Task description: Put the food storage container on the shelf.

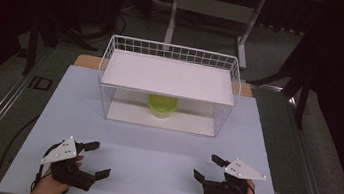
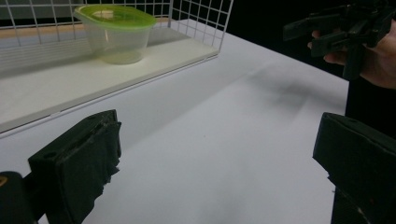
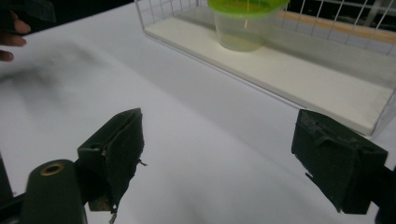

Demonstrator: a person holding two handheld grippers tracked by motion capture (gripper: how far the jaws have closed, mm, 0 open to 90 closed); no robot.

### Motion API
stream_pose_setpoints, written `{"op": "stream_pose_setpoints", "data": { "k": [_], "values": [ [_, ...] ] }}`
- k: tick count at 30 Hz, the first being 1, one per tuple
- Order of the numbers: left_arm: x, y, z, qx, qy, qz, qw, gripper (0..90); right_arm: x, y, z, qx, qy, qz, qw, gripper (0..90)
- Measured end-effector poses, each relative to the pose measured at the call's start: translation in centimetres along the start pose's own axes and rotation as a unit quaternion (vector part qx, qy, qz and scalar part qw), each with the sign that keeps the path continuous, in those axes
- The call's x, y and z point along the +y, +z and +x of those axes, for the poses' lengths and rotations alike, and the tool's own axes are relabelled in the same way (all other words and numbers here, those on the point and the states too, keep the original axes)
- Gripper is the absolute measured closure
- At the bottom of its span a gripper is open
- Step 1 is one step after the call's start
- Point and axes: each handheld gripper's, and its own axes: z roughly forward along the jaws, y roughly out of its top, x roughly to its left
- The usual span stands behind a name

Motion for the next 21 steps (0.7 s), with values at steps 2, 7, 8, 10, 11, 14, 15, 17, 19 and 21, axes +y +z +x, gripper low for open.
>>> {"op": "stream_pose_setpoints", "data": {
  "k": [2,7,8,10,11,14,15,17,19,21],
  "values": [
    [-0.1,0.1,0.0,0.001,0.005,0.0,1.0,1.8,-0.3,0.1,-0.3,-0.002,-0.001,0.003,1.0,16.7],
    [-0.3,0.3,0.1,0.009,0.003,0.004,0.9999,1.8,-1.0,0.6,-1.3,-0.01,-0.002,0.018,0.9998,16.6],
    [-0.3,0.3,0.0,0.008,0.003,0.001,1.0,1.8,-1.1,0.6,-1.4,-0.014,0.0,0.022,0.9997,16.6],
    [-0.3,0.3,0.0,0.005,0.006,-0.001,1.0,1.8,-1.3,0.8,-1.7,-0.014,0.007,0.026,0.9996,16.6],
    [-0.4,0.4,0.0,0.004,0.007,-0.003,1.0,1.8,-1.3,0.8,-1.7,-0.016,0.007,0.028,0.9994,16.6],
    [-0.5,0.4,0.1,0.005,0.009,0.002,0.9999,1.8,-1.5,1.1,-1.9,-0.019,0.013,0.037,0.9991,16.5],
    [-0.5,0.4,0.1,0.005,0.01,0.001,0.9999,1.8,-1.5,1.2,-1.9,-0.02,0.011,0.04,0.9989,16.4],
    [-0.5,0.4,0.1,0.007,0.007,0.001,0.9999,1.8,-1.5,1.3,-1.8,-0.021,0.008,0.041,0.9989,16.2],
    [-0.5,0.4,0.2,0.009,0.007,0.0,0.9999,1.8,-1.5,1.4,-1.7,-0.023,0.004,0.044,0.9987,16.2],
    [-0.5,0.3,0.2,0.009,0.005,-0.003,0.9999,1.8,-1.5,1.4,-1.7,-0.025,0.002,0.043,0.9987,16.2]
  ]
}}
